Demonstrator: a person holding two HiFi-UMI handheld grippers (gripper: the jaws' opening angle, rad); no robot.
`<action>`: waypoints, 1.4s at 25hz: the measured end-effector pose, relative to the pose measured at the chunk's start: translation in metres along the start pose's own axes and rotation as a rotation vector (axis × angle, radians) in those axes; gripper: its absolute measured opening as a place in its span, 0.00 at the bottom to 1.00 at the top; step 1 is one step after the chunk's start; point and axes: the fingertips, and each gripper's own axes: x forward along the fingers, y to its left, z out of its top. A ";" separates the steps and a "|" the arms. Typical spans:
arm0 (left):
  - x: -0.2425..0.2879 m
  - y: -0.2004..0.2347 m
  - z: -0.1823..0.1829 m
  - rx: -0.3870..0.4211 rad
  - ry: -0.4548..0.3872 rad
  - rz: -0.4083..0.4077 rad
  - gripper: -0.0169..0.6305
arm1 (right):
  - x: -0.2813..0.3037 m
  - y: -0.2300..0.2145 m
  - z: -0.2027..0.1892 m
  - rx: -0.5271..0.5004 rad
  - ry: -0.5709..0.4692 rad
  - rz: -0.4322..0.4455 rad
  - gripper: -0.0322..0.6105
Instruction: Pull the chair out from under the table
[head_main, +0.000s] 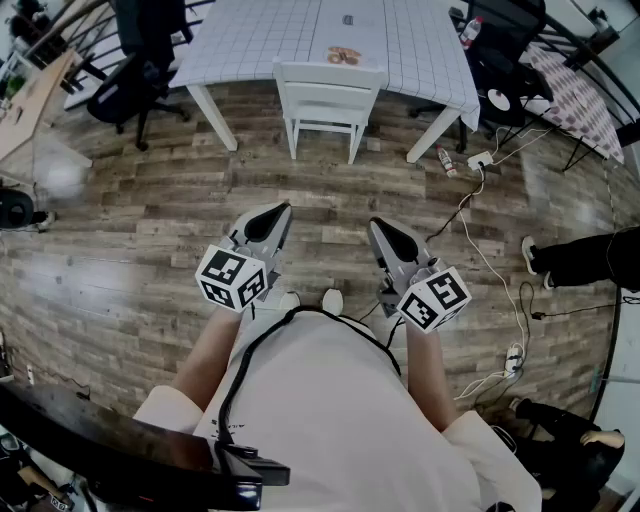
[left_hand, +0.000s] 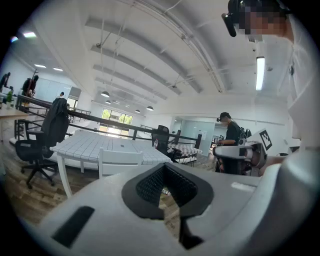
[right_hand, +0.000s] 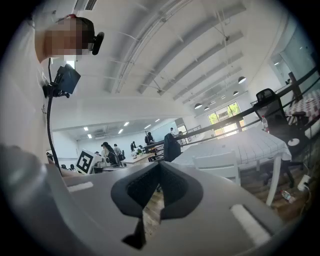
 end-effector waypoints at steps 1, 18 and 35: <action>0.000 0.001 0.001 -0.001 -0.001 0.005 0.03 | 0.001 0.000 0.001 -0.002 0.003 0.004 0.06; 0.002 -0.007 0.000 0.007 0.000 0.036 0.04 | -0.010 -0.001 0.003 0.040 0.002 0.096 0.06; 0.009 -0.036 -0.016 -0.007 0.015 0.096 0.04 | -0.052 -0.031 -0.005 0.055 -0.006 0.142 0.07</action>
